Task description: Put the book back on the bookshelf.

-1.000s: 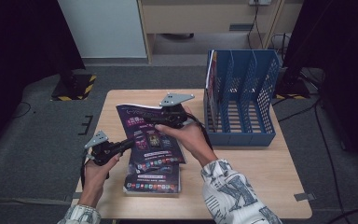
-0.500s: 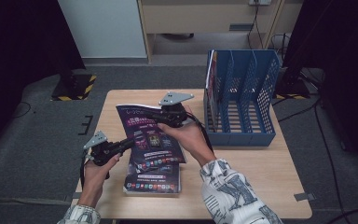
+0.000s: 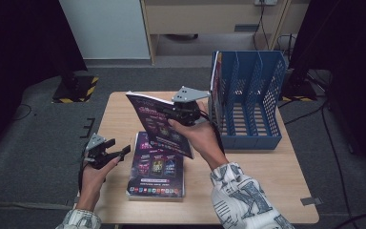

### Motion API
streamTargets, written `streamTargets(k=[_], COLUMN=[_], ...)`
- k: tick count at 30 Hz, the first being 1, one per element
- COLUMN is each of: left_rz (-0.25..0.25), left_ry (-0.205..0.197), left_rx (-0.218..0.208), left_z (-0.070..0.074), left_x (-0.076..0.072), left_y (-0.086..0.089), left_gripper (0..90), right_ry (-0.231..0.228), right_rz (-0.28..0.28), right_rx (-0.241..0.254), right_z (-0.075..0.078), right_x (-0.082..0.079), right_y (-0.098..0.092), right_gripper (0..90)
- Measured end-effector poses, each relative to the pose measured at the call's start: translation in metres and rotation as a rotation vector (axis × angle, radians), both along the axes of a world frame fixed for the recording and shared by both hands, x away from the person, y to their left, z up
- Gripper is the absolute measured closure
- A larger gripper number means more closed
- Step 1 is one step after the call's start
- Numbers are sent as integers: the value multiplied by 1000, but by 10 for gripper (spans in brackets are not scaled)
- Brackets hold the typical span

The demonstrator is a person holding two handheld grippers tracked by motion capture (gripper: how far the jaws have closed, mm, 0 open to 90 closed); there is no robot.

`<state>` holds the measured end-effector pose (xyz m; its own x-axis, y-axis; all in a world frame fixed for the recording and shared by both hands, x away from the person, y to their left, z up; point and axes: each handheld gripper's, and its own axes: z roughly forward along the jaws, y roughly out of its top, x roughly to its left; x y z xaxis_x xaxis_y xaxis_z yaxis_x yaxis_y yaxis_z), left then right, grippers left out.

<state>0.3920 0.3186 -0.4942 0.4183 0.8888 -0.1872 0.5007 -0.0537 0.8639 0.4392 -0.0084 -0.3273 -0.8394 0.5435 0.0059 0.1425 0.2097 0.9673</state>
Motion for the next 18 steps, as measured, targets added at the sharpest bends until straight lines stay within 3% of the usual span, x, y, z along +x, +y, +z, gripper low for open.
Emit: streamTargets(k=[2, 8, 18], left_rz=[18, 54, 23], left_ry=[7, -8, 19], left_rx=[4, 72, 110], left_z=[-1, -2, -6], left_x=[0, 2, 3], left_y=[4, 12, 3], left_gripper=[151, 144, 132], right_ry=[4, 4, -10], right_rz=[-22, -42, -100], right_rx=[-6, -10, 15], right_z=[0, 3, 11], right_x=[1, 2, 3], right_y=[-3, -10, -25], right_gripper=[823, 823, 823])
